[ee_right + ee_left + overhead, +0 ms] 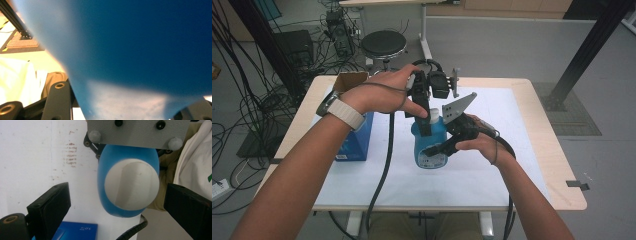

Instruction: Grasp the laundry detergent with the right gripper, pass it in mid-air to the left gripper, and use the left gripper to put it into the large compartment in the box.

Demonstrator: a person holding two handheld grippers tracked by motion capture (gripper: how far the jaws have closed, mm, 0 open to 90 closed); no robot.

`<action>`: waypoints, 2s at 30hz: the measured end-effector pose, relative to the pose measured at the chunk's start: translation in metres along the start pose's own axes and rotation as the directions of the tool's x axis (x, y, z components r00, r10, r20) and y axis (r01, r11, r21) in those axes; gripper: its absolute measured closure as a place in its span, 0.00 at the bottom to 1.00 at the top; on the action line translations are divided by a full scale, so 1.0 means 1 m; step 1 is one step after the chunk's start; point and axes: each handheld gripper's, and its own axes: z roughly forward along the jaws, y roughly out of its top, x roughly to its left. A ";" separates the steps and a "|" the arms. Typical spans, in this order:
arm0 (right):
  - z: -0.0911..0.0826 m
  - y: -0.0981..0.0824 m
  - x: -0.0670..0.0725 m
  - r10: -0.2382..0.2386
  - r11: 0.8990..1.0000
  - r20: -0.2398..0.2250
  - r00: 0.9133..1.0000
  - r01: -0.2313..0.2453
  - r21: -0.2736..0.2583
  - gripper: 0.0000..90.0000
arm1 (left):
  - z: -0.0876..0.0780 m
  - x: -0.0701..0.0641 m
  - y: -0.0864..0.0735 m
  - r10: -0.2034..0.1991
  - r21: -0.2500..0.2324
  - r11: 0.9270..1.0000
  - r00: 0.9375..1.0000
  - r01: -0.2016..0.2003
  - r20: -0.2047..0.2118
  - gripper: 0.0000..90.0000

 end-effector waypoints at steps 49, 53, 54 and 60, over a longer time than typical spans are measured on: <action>0.002 -0.001 -0.001 0.011 1.000 -0.005 1.000 -0.011 -0.002 0.48 | 0.003 0.000 -0.001 -0.002 -0.014 1.000 1.000 0.002 0.000 0.09; 0.002 -0.001 -0.001 0.013 1.000 -0.006 1.000 -0.013 -0.002 0.48 | 0.003 0.000 -0.001 -0.002 -0.014 1.000 1.000 0.002 0.000 0.09; 0.002 -0.001 -0.001 0.012 1.000 -0.007 1.000 -0.012 -0.003 0.48 | 0.003 0.000 -0.001 -0.002 -0.014 1.000 1.000 0.002 0.001 0.09; 0.002 -0.001 -0.001 0.012 1.000 -0.006 1.000 -0.012 -0.003 0.48 | 0.004 0.000 -0.001 -0.001 -0.014 1.000 1.000 0.001 0.003 0.09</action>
